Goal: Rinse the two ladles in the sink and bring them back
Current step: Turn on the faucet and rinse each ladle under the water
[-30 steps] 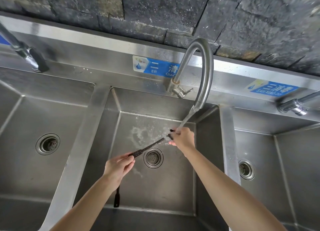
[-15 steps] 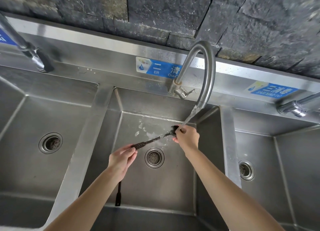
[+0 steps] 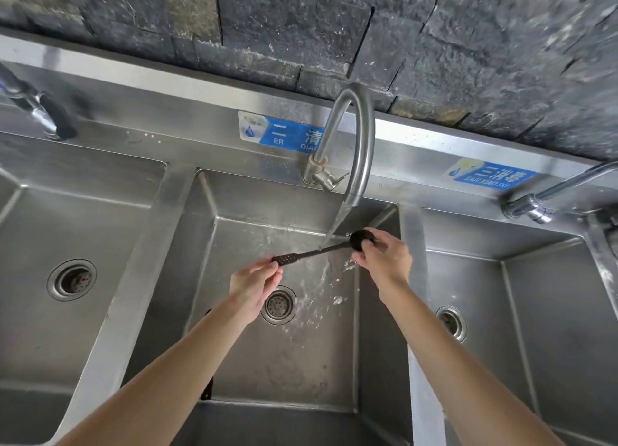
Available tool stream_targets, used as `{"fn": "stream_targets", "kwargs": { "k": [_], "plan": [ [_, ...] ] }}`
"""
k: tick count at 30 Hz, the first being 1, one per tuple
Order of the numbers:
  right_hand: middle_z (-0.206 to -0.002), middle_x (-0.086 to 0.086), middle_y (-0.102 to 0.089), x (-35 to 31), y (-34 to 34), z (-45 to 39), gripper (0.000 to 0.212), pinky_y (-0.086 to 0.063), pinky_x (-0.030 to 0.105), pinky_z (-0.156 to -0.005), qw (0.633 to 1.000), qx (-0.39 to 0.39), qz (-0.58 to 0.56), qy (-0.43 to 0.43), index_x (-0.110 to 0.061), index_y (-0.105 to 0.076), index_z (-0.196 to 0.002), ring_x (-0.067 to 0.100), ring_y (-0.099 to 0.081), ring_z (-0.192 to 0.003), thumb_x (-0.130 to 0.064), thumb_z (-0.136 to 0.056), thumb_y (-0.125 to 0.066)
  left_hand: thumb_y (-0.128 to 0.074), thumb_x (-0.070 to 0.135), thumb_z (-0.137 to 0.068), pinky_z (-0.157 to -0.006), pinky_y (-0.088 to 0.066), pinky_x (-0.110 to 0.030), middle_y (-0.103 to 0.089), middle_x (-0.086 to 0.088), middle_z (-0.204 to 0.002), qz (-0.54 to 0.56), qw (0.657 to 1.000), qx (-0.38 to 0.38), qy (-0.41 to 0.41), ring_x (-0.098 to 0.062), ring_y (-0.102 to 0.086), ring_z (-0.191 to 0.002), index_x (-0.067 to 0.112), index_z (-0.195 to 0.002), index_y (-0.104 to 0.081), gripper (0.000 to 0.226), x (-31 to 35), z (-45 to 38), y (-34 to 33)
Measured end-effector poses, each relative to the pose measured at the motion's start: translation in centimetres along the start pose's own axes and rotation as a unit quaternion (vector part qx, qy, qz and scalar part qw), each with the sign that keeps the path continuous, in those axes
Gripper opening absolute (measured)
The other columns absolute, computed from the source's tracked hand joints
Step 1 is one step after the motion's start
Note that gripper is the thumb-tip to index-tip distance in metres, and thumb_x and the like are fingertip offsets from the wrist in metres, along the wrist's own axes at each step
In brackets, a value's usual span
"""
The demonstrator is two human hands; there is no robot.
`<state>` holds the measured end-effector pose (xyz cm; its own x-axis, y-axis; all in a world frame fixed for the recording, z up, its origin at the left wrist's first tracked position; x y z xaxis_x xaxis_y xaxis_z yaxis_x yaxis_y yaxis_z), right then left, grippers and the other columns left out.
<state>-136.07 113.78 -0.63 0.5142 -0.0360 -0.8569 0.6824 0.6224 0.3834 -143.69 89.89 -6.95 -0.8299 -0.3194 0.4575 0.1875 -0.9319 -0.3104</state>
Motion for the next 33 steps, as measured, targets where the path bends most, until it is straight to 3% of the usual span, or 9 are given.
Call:
{"fn": "stream_targets", "kwargs": {
  "k": [6, 10, 14, 19, 22, 25, 29, 33],
  "plan": [
    [-0.097, 0.007, -0.079, -0.6, 3.8, -0.3, 0.024, -0.062, 0.018, -0.063, 0.997, 0.026, -0.074, -0.018, -0.02, -0.08, -0.106, 0.023, -0.081, -0.081, -0.004, -0.092, -0.07, -0.075, -0.007, -0.083, -0.065, -0.062, -0.021, -0.077, -0.018, -0.097, -0.032, 0.999, -0.018, 0.001, -0.016, -0.078, -0.075, 0.004, -0.1, -0.079, 0.021, -0.8, 0.2, -3.7],
    [-0.09, 0.006, -0.079, -0.8, 6.0, -0.2, 0.016, -0.063, 0.021, -0.062, 0.991, 0.039, -0.126, -0.022, -0.016, -0.078, -0.101, 0.02, -0.077, -0.068, -0.004, -0.091, -0.073, -0.072, -0.008, -0.085, -0.07, -0.062, -0.022, -0.075, -0.019, -0.101, -0.041, 0.998, -0.044, 0.001, -0.017, -0.077, -0.078, 0.003, -0.1, -0.077, 0.02, -1.6, 0.6, -6.1],
    [-0.085, 0.007, -0.08, 0.0, 7.5, 0.0, 0.007, -0.06, 0.02, -0.059, 0.988, 0.069, -0.14, -0.015, -0.018, -0.075, -0.097, 0.017, -0.072, -0.06, -0.015, -0.091, -0.075, -0.076, 0.0, -0.084, -0.082, -0.063, -0.029, -0.077, -0.014, -0.092, -0.017, 0.998, -0.063, 0.011, -0.02, -0.074, -0.085, 0.001, -0.107, -0.075, 0.023, -2.2, 1.2, -7.7],
    [-0.084, -0.002, -0.078, 2.8, 7.5, 0.5, 0.008, -0.063, 0.02, -0.075, 0.941, 0.034, -0.32, -0.104, -0.023, -0.073, -0.096, 0.014, -0.078, -0.08, -0.03, -0.098, -0.07, -0.08, 0.008, -0.082, -0.077, -0.064, -0.028, -0.076, -0.019, -0.101, 0.077, 0.993, -0.088, 0.029, -0.024, -0.073, -0.091, -0.004, -0.106, -0.074, 0.028, -2.5, 1.7, -8.3],
    [-0.101, 0.007, -0.071, 5.0, 6.8, 0.4, 0.01, -0.063, 0.02, -0.074, 0.899, 0.044, -0.406, -0.158, -0.016, -0.067, -0.104, 0.02, -0.074, -0.092, -0.011, -0.104, -0.058, -0.071, -0.002, -0.087, -0.083, -0.062, -0.026, -0.071, -0.021, -0.121, 0.103, 0.988, -0.111, 0.02, -0.021, -0.071, -0.102, -0.008, -0.122, -0.066, 0.036, -2.7, 2.2, -8.6],
    [-0.111, 0.014, -0.068, 6.6, 5.5, 0.5, 0.025, -0.065, 0.024, -0.074, 0.88, 0.053, -0.426, -0.203, -0.015, -0.065, -0.105, 0.026, -0.069, -0.104, 0.002, -0.105, -0.048, -0.061, -0.01, -0.091, -0.088, -0.059, -0.024, -0.069, -0.018, -0.127, 0.085, 0.99, -0.116, -0.014, -0.021, -0.068, -0.112, -0.007, -0.125, -0.065, 0.034, -2.5, 2.5, -8.6],
    [-0.127, 0.019, -0.065, 7.5, 3.5, 0.8, 0.027, -0.058, 0.038, -0.103, 0.881, 0.035, -0.41, -0.232, -0.016, -0.065, -0.117, 0.029, -0.067, -0.118, -0.001, -0.108, -0.044, -0.057, -0.011, -0.093, -0.102, -0.052, -0.027, -0.071, -0.013, -0.127, 0.058, 0.99, -0.122, -0.047, -0.02, -0.065, -0.121, -0.003, -0.119, -0.07, 0.029, -1.7, 3.0, -8.0],
    [-0.128, 0.016, -0.065, 7.2, 1.5, 1.2, 0.027, -0.059, 0.033, -0.091, 0.88, 0.012, -0.408, -0.243, -0.017, -0.065, -0.117, 0.027, -0.068, -0.118, -0.003, -0.109, -0.044, -0.056, -0.011, -0.094, -0.095, -0.056, -0.026, -0.071, -0.009, -0.126, 0.054, 0.989, -0.113, -0.076, -0.015, -0.068, -0.114, -0.003, -0.122, -0.068, 0.031, -0.4, 3.6, -7.1]
  ]
}}
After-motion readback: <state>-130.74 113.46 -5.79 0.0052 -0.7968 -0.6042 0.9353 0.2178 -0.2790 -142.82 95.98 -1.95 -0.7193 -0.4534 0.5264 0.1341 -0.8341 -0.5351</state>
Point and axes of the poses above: each hand's wrist, its own z-axis away from the middle knuckle, its own y-axis out of the back of the hand, x = y × z, the point moved 2 cm from there along -z, towards the middle knuckle
